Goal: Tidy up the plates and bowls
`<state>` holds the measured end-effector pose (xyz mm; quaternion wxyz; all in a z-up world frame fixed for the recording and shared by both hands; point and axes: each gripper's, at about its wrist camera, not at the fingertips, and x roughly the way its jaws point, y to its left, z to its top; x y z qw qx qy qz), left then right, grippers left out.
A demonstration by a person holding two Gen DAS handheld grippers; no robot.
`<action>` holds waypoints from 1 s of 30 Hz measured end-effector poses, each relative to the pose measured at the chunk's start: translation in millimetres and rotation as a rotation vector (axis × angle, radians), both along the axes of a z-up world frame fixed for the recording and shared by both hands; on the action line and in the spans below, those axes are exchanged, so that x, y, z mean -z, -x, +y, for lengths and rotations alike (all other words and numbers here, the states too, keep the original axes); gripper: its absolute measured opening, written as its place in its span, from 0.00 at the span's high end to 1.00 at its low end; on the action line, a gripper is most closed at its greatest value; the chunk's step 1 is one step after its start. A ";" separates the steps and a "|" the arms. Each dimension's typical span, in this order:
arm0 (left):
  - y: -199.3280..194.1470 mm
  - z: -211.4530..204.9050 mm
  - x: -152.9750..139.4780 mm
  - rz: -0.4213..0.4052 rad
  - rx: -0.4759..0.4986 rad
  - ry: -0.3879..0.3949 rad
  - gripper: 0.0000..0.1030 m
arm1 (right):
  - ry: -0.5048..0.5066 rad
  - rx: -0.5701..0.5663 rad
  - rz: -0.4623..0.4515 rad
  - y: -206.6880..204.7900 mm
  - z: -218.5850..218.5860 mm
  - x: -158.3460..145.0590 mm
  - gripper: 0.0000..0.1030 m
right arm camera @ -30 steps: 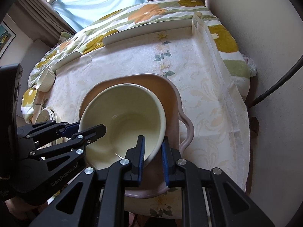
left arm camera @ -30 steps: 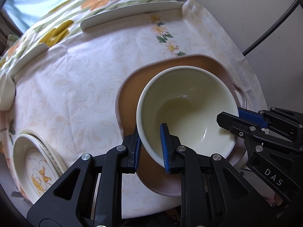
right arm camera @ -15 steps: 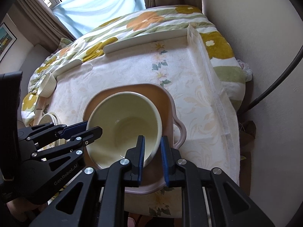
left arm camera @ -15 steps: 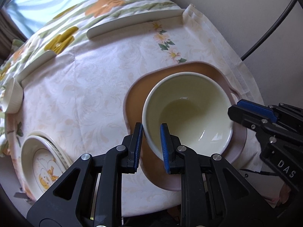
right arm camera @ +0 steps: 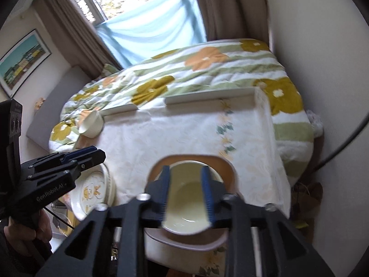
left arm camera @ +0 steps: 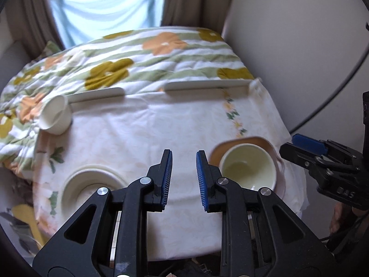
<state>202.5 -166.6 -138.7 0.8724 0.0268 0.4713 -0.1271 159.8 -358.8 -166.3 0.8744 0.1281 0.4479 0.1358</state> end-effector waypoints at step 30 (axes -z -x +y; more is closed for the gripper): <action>-133.7 341.4 73.1 0.113 -0.680 0.368 0.11 | -0.050 -0.464 0.154 -260.9 297.2 21.1 0.24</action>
